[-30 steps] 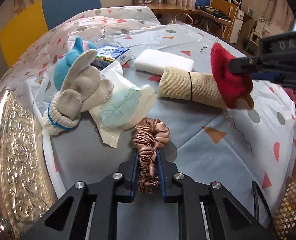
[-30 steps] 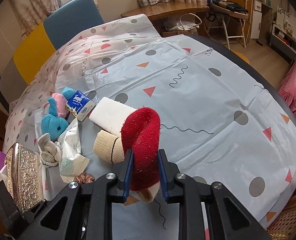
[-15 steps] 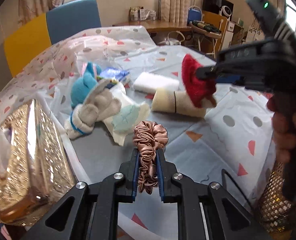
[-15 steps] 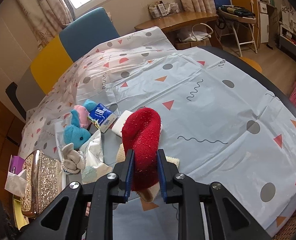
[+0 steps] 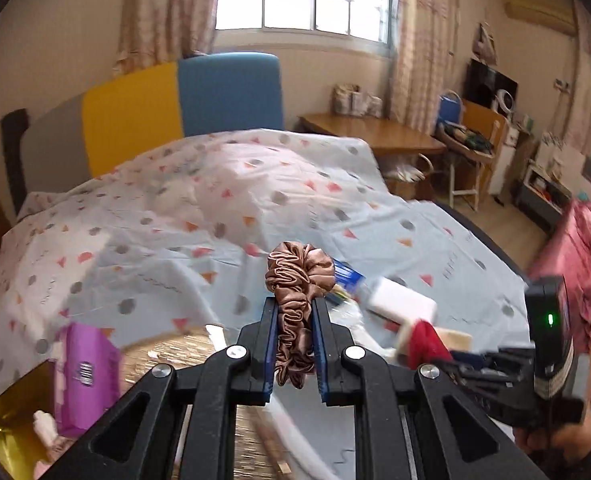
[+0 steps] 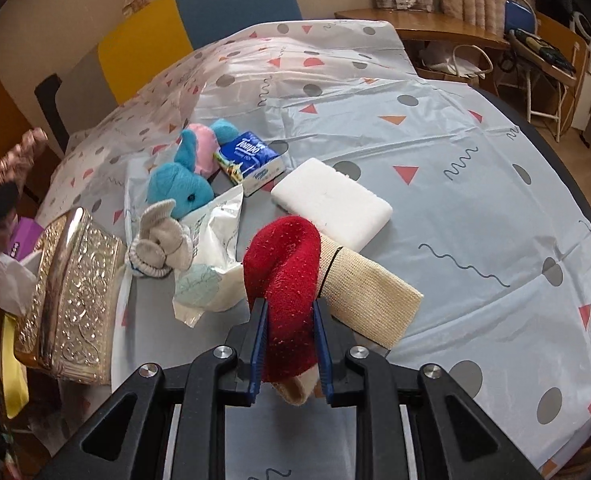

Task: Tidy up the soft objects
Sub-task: 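Lower the brown scrunchie into the gold tray and open the left gripper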

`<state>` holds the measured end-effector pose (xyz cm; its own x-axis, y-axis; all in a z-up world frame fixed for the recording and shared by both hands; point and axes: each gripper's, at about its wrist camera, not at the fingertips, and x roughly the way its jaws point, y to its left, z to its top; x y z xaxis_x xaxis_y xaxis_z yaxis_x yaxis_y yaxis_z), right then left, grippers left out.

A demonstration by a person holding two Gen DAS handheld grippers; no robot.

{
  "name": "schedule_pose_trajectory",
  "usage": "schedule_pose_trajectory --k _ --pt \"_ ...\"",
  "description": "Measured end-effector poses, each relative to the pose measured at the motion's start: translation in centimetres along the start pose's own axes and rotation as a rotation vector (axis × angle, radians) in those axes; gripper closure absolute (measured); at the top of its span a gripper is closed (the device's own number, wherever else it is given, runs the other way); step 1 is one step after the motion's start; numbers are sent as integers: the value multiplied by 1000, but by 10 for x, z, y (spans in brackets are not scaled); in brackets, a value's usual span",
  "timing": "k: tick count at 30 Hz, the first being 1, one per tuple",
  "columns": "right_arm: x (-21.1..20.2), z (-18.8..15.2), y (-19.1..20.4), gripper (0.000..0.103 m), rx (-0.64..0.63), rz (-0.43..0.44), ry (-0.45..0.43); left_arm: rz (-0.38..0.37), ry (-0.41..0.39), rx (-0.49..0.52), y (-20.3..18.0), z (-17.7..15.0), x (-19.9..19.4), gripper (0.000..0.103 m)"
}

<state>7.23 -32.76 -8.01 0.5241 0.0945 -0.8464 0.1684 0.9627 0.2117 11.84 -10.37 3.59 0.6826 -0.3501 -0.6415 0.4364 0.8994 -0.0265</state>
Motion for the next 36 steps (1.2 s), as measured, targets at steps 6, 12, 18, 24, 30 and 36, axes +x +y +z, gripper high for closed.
schedule_pose_trajectory --k 6,12,18,24,30,36 --pt "11 -5 11 82 -77 -51 43 144 -5 -144 99 -11 -20 87" --pt "10 -5 11 82 -84 -71 38 358 -1 -341 206 -55 -53 87" --pt "11 -6 15 83 -115 -93 36 505 90 -448 265 -122 -64 87" --pt "12 -7 16 84 -122 -101 41 551 173 -520 291 -179 -62 87" --pt "14 -8 19 84 -133 -109 45 544 212 -551 291 -211 -64 86" --pt "14 -8 18 84 -130 -111 46 528 221 -549 283 -222 -69 73"
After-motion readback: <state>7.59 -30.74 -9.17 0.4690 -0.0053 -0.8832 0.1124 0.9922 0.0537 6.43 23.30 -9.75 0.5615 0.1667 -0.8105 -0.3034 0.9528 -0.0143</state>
